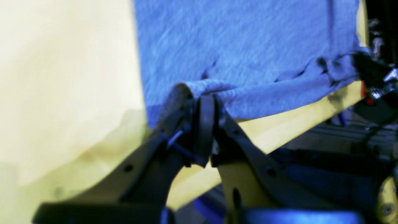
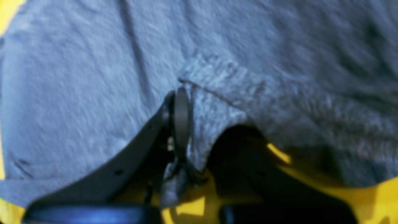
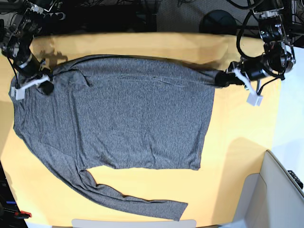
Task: Fold the T-shirt properly
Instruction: 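Lower the collar edge onto the table and open both grippers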
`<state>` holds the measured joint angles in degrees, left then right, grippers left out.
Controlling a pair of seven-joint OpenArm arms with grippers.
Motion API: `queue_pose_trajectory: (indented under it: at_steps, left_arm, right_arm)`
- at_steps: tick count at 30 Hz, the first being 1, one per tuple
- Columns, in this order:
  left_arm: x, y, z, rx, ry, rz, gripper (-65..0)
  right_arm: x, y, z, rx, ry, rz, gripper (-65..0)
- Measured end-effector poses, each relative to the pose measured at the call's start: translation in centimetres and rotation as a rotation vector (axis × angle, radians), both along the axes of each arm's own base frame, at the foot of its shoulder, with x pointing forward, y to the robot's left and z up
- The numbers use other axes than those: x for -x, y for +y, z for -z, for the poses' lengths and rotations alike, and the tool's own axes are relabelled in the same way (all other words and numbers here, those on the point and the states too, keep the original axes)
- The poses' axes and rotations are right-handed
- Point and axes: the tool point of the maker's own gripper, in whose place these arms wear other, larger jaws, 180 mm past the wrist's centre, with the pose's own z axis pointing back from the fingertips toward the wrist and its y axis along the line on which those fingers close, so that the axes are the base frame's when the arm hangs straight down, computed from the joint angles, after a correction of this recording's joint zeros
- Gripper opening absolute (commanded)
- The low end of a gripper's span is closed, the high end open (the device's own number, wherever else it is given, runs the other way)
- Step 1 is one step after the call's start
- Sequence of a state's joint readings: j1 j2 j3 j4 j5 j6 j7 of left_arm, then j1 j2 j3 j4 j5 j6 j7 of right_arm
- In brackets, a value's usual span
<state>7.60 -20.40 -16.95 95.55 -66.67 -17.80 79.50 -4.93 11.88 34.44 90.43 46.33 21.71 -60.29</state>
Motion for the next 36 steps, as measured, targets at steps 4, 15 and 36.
queue_pose_trajectory:
  at_steps: [4, 15, 36]
  left_arm:
    - [0.1, 0.3, 2.4, 0.028, 0.088, -0.023, -64.5]
    - [-2.1, 1.4, 1.5, 0.023, 0.062, -0.035, -64.5]
    - [-2.1, 3.1, 1.3, -0.035, 0.067, -0.019, -39.3]
  right_arm:
    - [-1.5, 0.8, 1.9, -0.084, 0.026, 0.012, -65.0]
    - [-2.3, 0.4, 2.1, -0.108, 0.019, 0.025, -65.0]
    - [-1.9, 0.6, 2.1, -0.05, 0.036, -0.06, -40.6]
